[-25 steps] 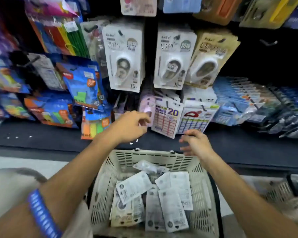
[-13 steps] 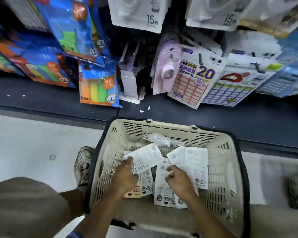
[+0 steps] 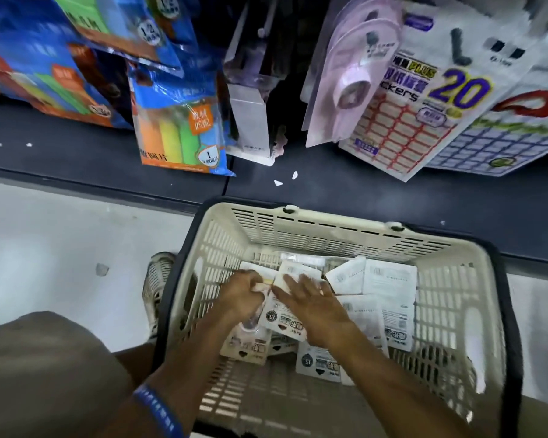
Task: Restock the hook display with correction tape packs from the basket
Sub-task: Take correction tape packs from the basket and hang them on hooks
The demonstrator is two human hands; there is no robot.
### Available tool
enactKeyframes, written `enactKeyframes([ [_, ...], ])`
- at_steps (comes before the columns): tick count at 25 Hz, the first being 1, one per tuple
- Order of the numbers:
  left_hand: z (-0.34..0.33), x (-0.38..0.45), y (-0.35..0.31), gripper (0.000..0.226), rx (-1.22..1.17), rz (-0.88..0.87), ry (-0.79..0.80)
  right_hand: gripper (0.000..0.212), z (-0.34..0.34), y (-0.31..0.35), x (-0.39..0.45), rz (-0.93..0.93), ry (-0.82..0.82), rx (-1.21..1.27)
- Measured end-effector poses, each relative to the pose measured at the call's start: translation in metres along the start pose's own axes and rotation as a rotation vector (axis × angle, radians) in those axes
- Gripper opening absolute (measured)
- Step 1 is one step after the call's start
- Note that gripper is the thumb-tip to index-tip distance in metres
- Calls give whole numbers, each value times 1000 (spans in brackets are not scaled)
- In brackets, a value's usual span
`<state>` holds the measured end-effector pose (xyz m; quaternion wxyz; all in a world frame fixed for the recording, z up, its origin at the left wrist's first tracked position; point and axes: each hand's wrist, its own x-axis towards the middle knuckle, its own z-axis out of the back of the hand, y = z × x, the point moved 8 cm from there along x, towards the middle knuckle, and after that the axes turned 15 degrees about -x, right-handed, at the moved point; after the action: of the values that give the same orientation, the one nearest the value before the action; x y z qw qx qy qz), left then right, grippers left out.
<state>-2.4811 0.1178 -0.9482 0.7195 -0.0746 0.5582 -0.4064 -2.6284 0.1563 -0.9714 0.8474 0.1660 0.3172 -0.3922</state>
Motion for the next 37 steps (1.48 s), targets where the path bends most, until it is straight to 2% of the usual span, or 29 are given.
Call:
enactKeyframes([
  [2, 2, -7, 3, 54, 14, -63, -157, 95, 9, -5, 0, -22, -133, 79],
  [3, -3, -11, 9, 60, 2, -68, -198, 84, 15, -11, -1, -46, -216, 196],
  [5, -15, -16, 25, 59, -100, -12, -288, 67, 21, -31, -7, -83, -310, 554],
  [7, -23, -15, 48, 51, -403, 157, -360, 51, 19, -52, -15, -117, -315, 949],
  [8, -26, -15, 58, 51, -509, 239, -377, 37, 18, -64, -22, -169, -337, 1158],
  [9, -27, -15, 64, 55, -512, 282, -369, 20, 16, -77, -29, -262, -374, 1364],
  [10, -29, -15, 69, 63, -483, 297, -350, 13, 11, -90, -37, -371, -414, 1538],
  [12, -33, -16, 72, 82, -455, 302, -319, 25, -1, -106, -49, -503, -448, 1742],
  [13, -37, -15, 72, 91, -515, 315, -282, 29, -7, -108, -52, -544, -424, 1782],
  [15, -46, -12, 69, 94, -614, 326, -208, 29, -21, -102, -54, -595, -330, 1803],
  [17, -52, -14, 66, 72, -507, 333, -166, 25, -28, -88, -53, -560, -243, 1768],
  [20, -60, -18, 58, 53, -402, 287, -150, 40, -37, -68, -52, -532, -144, 1660],
  [22, -64, -17, 53, 56, -474, 234, -133, 35, -43, -61, -56, -584, -132, 1694],
  [24, -69, -17, 51, 63, -581, 255, -81, 30, -46, -57, -61, -599, -117, 1775],
  [27, -72, -26, 38, 38, -628, 325, 44, 39, -46, -53, -78, -595, -93, 1855],
  [29, -66, -34, 21, 32, -578, 308, 97, 37, -36, -56, -94, -590, -82, 1841],
  [31, -45, -48, -8, 40, -432, 201, 113, 33, -9, -63, -111, -535, -17, 1674],
  [34, 1, -80, -66, 67, -159, 44, 97, 33, 75, -82, -139, -331, 57, 1256],
  [37, 58, -137, -153, 52, -10, -182, 9, 23, 190, -115, -204, -243, -158, 1026],
])
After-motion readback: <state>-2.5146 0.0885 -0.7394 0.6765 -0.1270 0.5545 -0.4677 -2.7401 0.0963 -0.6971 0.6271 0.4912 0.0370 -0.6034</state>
